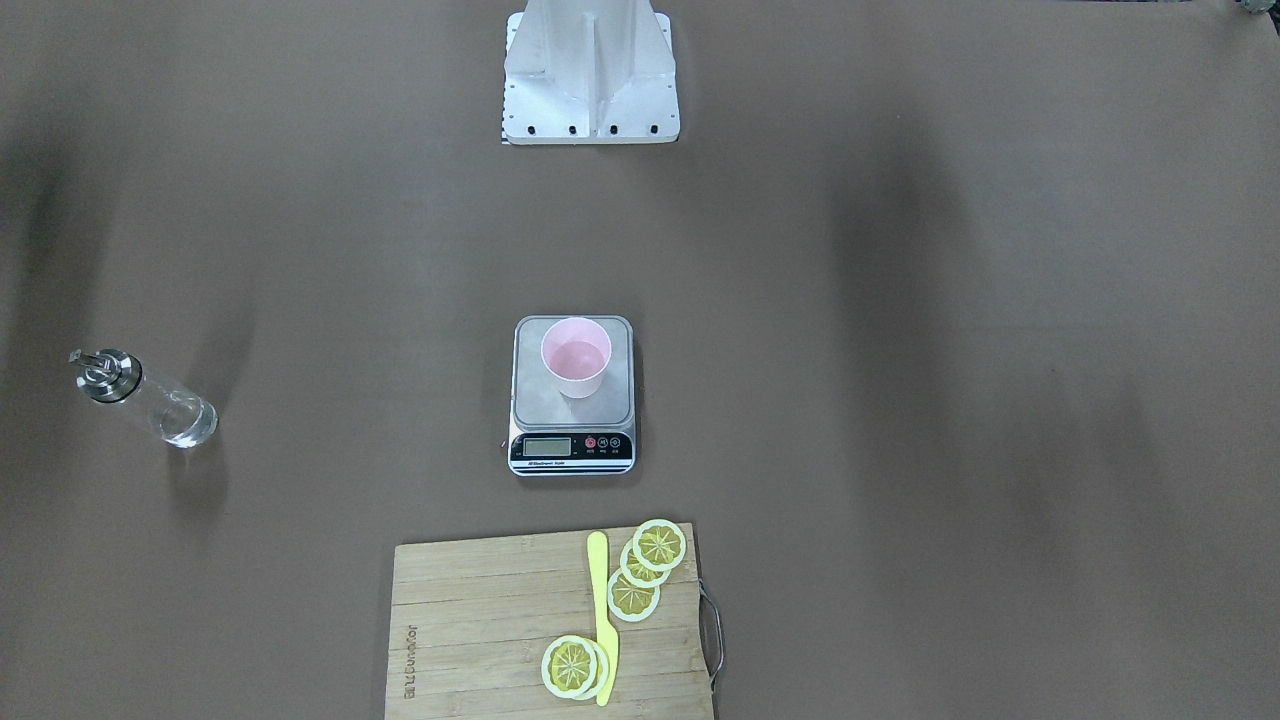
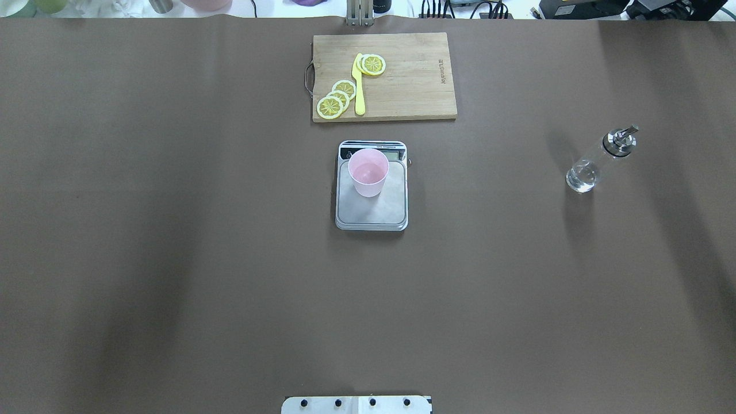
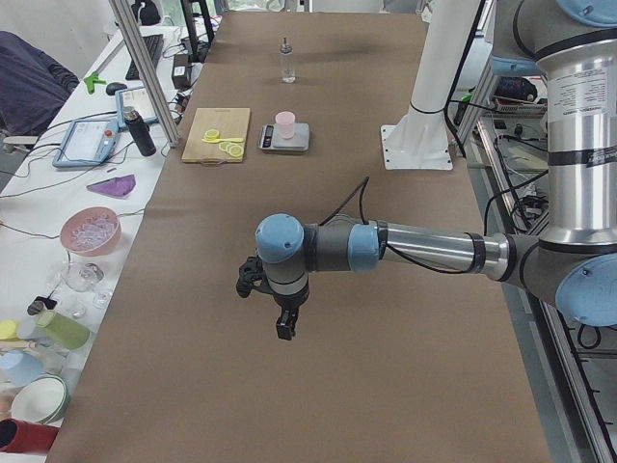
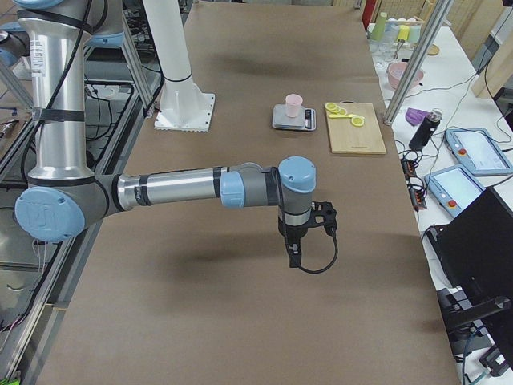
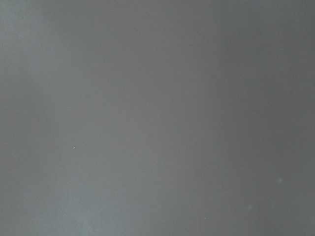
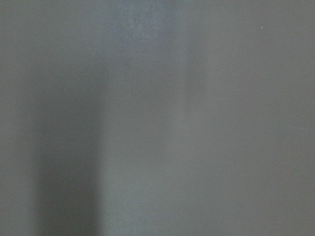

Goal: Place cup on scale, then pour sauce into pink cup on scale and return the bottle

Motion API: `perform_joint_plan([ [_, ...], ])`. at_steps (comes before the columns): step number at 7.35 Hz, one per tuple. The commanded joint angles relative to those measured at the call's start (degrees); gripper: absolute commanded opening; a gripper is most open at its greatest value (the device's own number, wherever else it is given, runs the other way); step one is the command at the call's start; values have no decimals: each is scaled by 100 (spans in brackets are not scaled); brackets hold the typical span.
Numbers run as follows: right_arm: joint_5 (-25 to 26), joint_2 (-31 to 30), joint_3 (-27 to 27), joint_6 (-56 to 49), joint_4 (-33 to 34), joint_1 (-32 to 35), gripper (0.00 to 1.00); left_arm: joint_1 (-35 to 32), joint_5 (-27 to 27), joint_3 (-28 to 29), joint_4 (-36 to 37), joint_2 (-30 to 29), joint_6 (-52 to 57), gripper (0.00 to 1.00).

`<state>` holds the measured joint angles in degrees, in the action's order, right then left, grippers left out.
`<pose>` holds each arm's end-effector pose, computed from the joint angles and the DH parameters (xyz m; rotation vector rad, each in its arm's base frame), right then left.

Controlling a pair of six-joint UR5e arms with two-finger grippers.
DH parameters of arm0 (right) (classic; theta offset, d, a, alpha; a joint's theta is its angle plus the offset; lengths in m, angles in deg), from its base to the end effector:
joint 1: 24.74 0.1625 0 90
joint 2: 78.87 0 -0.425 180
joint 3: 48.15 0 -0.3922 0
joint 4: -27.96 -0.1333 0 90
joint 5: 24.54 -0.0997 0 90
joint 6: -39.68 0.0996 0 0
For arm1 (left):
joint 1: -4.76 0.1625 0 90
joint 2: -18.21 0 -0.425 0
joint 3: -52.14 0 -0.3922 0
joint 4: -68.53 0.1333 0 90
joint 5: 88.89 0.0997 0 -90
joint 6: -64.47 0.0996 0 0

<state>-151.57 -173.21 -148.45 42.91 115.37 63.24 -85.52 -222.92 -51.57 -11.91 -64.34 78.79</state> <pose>0.0568 -0.4706 0.6094 0.1143 -0.6510 -0.0279 -0.0662 -0.4298 0.6184 0.0434 0.7705 0.2107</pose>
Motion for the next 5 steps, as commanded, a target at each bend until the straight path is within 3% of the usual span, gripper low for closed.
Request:
perform_joint_plan([
  [1,-154,-566,72,687,-1172,-1,100,2,9,-8,46,-24,-9,98],
  [5,-270,-639,371,617,-1394,-9,100,2,9,18,38,-24,-9,98],
])
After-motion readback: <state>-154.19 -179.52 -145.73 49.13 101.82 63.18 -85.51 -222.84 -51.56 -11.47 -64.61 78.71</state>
